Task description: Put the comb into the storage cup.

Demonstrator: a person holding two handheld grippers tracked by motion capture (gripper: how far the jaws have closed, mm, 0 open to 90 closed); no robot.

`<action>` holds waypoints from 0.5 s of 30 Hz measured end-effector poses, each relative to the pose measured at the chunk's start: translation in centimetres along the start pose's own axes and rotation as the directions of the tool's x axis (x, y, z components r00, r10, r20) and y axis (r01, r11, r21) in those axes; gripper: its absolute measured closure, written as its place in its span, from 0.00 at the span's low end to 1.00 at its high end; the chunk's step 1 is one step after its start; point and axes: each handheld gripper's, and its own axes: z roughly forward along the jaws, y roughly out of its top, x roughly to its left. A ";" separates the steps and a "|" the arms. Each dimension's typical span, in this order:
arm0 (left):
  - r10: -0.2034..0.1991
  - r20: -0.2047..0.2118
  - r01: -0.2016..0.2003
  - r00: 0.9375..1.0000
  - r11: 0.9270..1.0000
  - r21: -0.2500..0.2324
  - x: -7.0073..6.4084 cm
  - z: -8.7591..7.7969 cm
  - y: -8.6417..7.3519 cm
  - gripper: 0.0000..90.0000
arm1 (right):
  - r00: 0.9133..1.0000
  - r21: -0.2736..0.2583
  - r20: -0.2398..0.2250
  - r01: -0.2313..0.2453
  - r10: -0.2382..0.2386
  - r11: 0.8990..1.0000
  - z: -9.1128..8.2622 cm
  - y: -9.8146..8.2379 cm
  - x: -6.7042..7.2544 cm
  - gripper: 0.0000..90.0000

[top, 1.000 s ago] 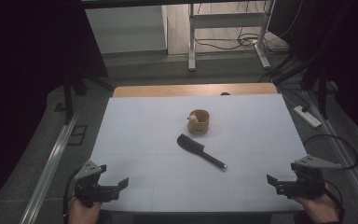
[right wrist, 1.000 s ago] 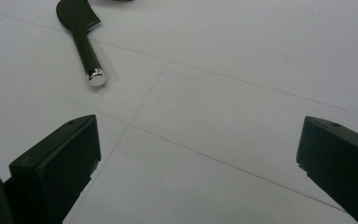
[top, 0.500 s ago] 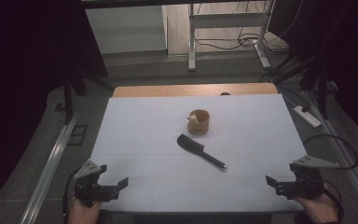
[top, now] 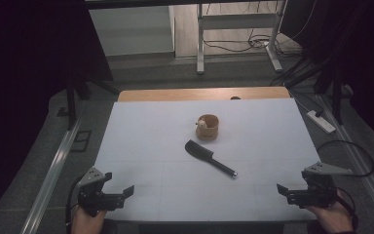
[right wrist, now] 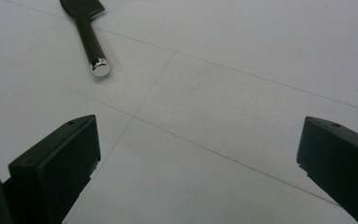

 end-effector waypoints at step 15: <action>-0.003 0.002 0.003 1.000 1.000 0.002 0.0 0.0 0.0 0.01 | 0.998 0.022 -0.037 0.059 -0.058 0.998 0.3 0.2 0.4 0.00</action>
